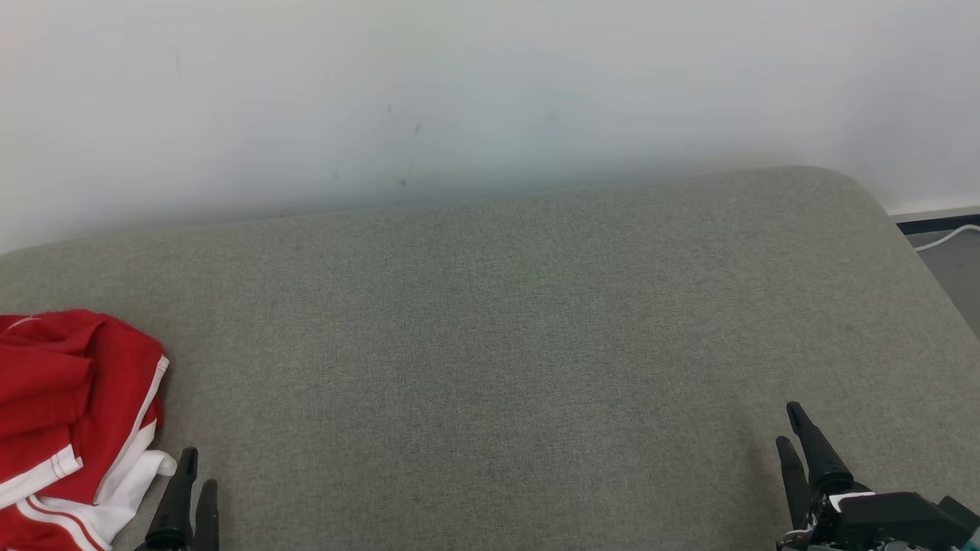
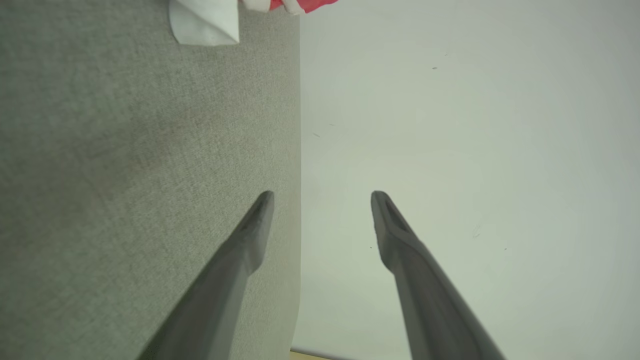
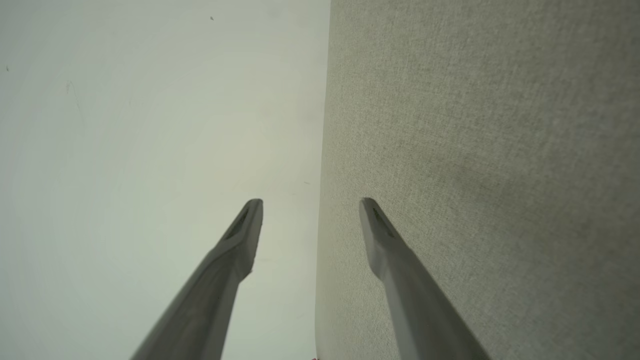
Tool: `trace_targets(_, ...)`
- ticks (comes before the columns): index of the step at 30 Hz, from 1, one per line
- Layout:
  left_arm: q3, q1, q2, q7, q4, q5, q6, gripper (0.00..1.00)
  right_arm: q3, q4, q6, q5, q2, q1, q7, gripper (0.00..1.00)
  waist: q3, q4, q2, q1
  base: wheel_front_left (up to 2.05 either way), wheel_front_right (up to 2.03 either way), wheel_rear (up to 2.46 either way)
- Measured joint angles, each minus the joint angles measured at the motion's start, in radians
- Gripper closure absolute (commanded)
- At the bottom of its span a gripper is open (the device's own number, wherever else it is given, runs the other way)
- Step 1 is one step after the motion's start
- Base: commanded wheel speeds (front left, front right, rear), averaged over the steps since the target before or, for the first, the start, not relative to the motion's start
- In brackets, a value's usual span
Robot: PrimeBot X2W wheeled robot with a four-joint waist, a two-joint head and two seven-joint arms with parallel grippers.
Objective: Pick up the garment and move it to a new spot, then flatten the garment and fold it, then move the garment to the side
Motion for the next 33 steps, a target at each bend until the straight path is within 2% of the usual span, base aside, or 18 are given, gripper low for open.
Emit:
trace_targets(15, -0.032, -0.016, 0.003, -0.044, 0.005, 0.041, 0.0, 0.0, 0.041, 0.003, -0.005, -0.044, 0.0, -0.023, -0.058, 0.0, 0.001, 0.005, 0.0, 0.0, 0.0, 0.0, 0.0)
trace_targets(16, -0.077, -0.032, 0.027, -0.09, 0.015, 0.144, 0.0, 0.0, 0.079, 0.015, -0.042, -0.147, -0.011, -0.042, -0.086, 0.0, 0.0, 0.008, 0.0, 0.0, 0.0, 0.0, 0.0)
trace_targets(17, -0.091, -0.041, 0.035, -0.099, 0.018, 0.169, 0.003, 0.0, 0.091, 0.017, -0.054, -0.181, -0.014, -0.048, -0.094, 0.0, 0.0, 0.009, 0.0, 0.0, 0.0, 0.0, 0.0)
trace_targets(33, -0.216, -0.084, 0.093, -0.162, 0.032, 0.454, 0.056, 0.0, 0.195, 0.035, -0.11, -0.464, -0.064, -0.092, -0.151, 0.0, -0.005, 0.018, 0.0, 0.0, 0.0, 0.0, 0.0)
